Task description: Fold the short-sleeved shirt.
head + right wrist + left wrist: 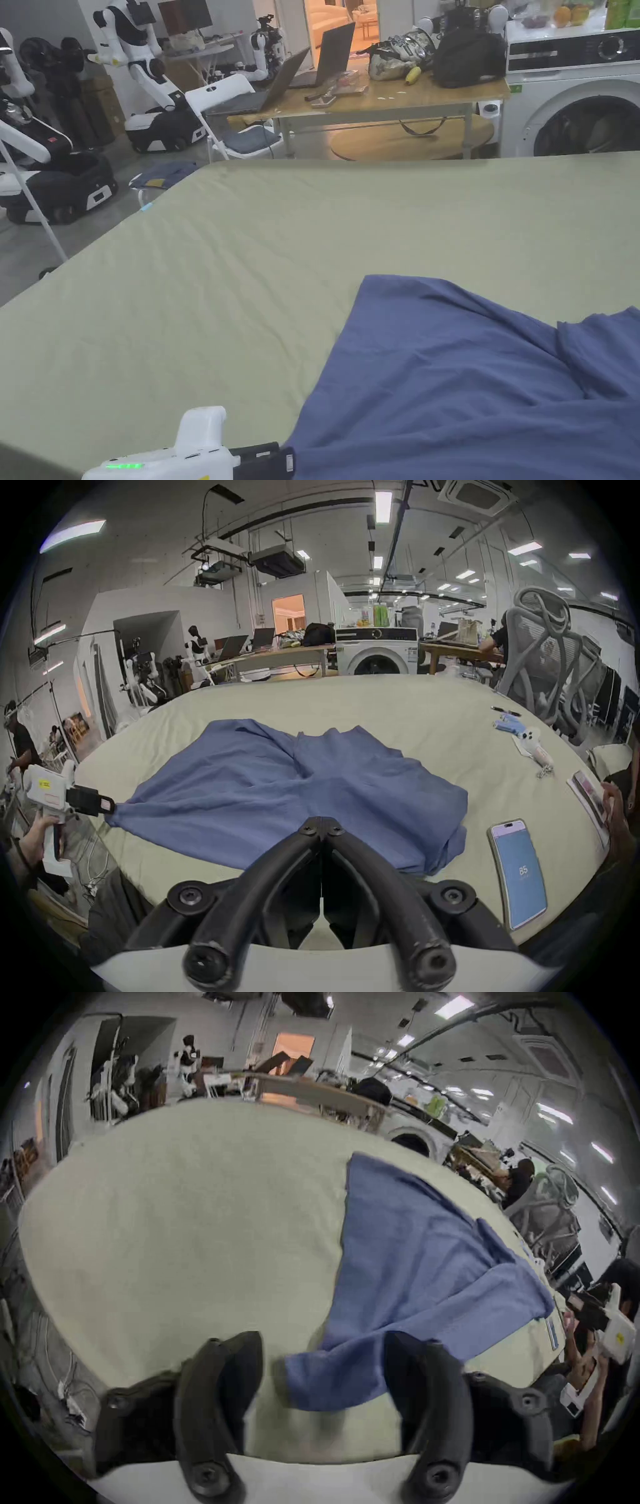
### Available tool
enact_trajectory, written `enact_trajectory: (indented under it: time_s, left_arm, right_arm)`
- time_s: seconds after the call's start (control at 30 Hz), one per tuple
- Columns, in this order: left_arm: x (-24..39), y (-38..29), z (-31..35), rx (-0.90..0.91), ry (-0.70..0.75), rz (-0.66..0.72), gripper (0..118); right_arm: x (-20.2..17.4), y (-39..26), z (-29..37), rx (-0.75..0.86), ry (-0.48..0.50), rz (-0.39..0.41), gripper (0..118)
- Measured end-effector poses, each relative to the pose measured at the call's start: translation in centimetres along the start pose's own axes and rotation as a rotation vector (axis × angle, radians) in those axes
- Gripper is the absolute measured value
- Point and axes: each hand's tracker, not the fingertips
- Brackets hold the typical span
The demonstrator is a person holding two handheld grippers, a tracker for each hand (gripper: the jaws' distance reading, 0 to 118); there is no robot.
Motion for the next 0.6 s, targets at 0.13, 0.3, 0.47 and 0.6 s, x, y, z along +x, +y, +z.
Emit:
enact_trajectory:
  time_s: [0.13,0.3,0.47,0.6]
  left_arm:
    - [0.7,-0.3,-1.1,0.006,0.056,-0.073,12]
    - [2.8,-0.7,-1.5,-0.043,0.067,-0.161,1]
    - [4.3,-0.5,-1.8,-0.064,0.104,-0.232,1]
    - [3.6,-0.6,-1.4,-0.062,0.073,-0.175,1]
  right_arm:
    - [0.8,0.0,0.4,-0.01,-0.043,0.011,0]
    - [3.7,2.0,-0.7,-0.022,-0.123,0.018,39]
    - [9.8,7.8,-5.7,-0.081,-0.155,0.007,84]
    - [13.5,10.2,-12.9,-0.285,-0.144,0.022,84]
